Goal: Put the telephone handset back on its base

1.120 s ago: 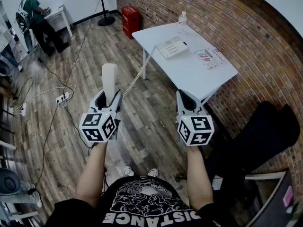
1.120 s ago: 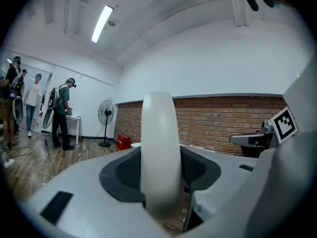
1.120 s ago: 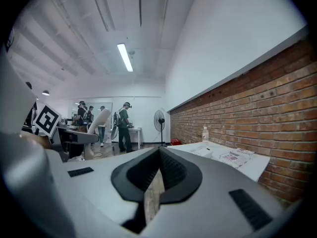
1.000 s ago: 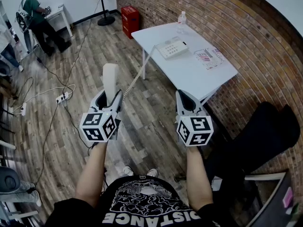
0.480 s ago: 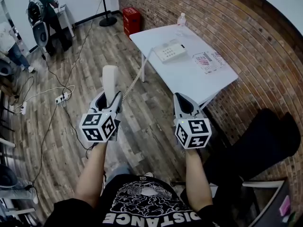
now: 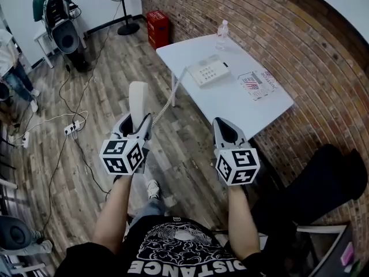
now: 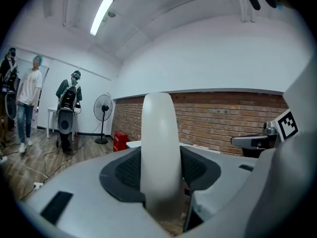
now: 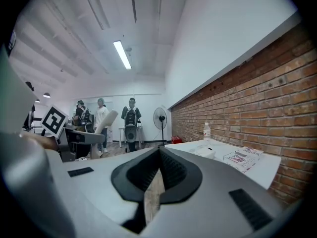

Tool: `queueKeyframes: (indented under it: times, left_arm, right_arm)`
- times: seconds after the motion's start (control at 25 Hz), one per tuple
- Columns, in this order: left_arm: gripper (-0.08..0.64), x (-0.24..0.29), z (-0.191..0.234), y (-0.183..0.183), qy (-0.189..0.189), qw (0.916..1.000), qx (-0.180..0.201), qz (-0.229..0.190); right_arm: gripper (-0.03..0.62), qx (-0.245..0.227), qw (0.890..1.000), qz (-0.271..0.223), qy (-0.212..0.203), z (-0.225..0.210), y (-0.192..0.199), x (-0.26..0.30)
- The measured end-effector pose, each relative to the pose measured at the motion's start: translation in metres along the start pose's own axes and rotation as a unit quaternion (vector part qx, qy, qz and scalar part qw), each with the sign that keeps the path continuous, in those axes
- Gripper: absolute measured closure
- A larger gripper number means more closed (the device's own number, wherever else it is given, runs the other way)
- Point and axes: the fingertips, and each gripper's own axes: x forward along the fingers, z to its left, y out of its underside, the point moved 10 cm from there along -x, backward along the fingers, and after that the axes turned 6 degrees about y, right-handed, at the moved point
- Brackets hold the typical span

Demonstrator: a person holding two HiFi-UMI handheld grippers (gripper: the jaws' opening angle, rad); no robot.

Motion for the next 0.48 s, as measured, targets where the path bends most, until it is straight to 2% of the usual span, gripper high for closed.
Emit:
queueKeyframes:
  times: [0.28, 0.48]
  left_arm:
    - [0.344, 0.07, 0.068, -0.025, 0.036, 0.9993, 0.004, 0.013]
    - [0.344, 0.123, 0.121, -0.045, 0.071, 0.9969, 0.002, 0.032]
  right_arm:
    - [0.592, 0.009, 1.0, 0.006, 0.029, 0.006, -0.017, 0.084]
    - [0.592, 0.023, 0.997, 0.019, 0.067, 0.01, -0.033, 0.142]
